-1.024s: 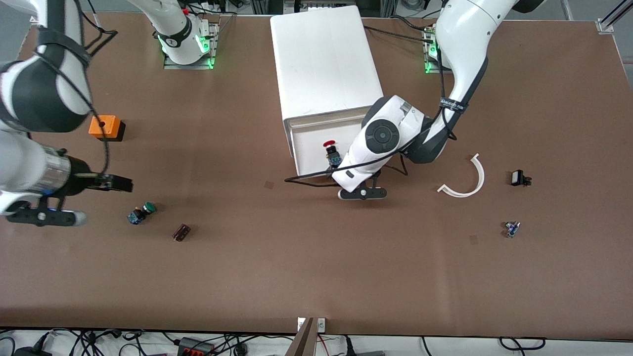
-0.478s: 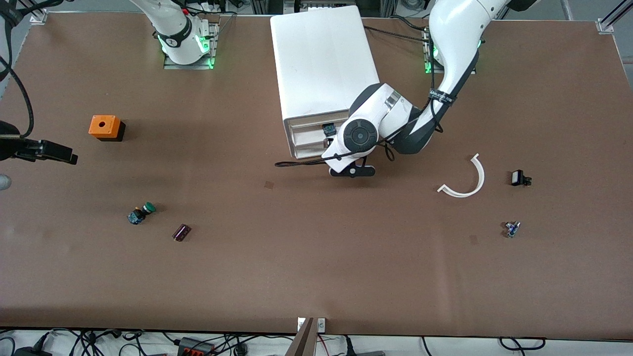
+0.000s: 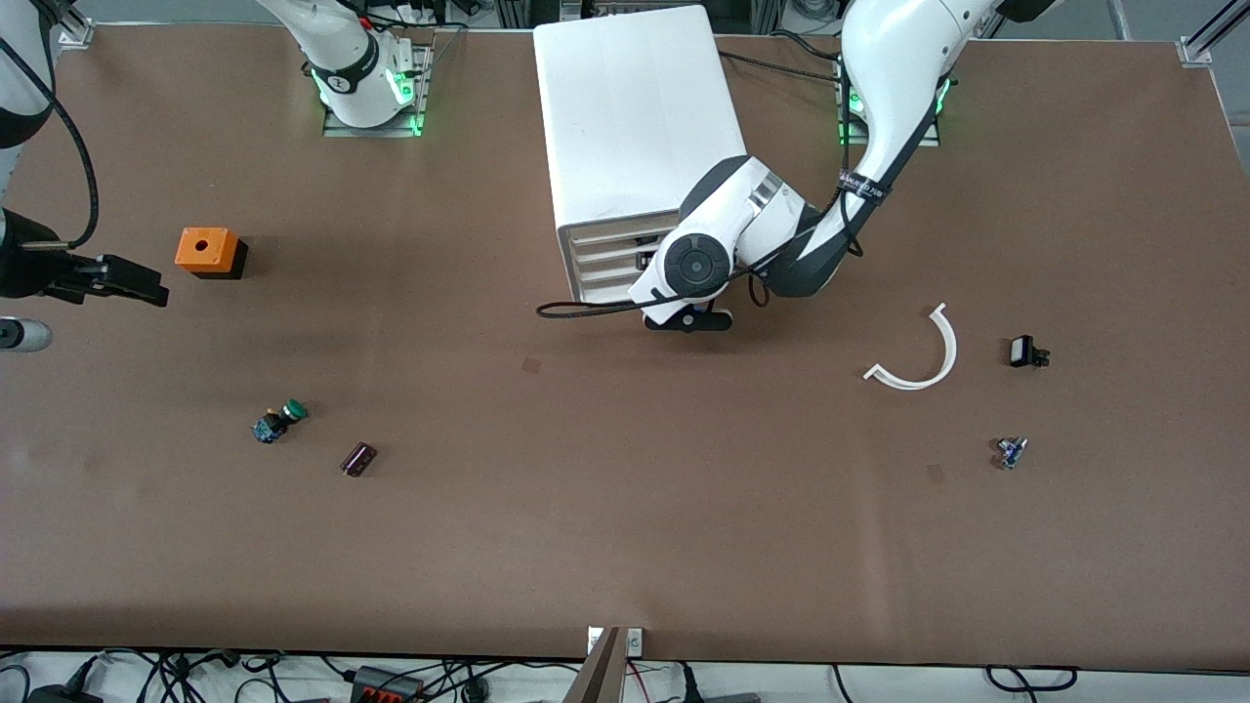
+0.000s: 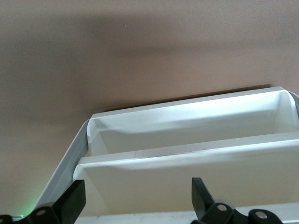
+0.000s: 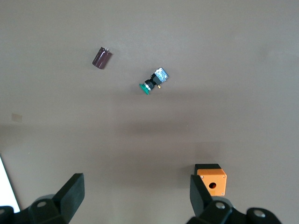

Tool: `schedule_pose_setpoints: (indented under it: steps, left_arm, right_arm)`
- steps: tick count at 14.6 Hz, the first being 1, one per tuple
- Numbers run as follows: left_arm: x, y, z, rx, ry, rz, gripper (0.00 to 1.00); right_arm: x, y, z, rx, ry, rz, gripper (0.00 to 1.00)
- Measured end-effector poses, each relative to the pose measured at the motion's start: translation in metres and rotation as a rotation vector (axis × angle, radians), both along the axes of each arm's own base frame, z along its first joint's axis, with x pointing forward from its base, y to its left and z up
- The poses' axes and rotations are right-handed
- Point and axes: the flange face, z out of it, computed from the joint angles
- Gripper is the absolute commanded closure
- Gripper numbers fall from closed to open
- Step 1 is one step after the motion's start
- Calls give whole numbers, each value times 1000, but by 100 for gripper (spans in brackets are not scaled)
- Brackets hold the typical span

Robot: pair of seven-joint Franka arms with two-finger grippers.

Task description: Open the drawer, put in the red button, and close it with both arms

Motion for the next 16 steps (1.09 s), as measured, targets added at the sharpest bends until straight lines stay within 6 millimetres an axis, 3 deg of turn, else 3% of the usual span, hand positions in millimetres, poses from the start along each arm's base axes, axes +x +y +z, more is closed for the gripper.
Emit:
schedule_pose_setpoints:
  steps: [1,3,7,9,12,16]
  left_arm:
    - [5,2,4,-5,-7,8,0]
    - [34,18,25,-14,-68,36,0]
    - [110,89,111,-13,-276,124,0]
    - [131,131,152,-23,-340,159,0]
    - [156,211,191,-58,-405,72,0]
    - [164,324,236,-55,-428,46,0]
  right_arm:
    - [-4,0,-4,-1,-6,1,0]
    - [-18,1,-7,-1,-12,3,0]
    - [-44,8,1,-2,-17,15,0]
    - [-47,8,2,-2,-25,16,0]
    - [-47,8,0,-8,-26,18,0]
    - [-47,7,1,-18,-31,20,0]
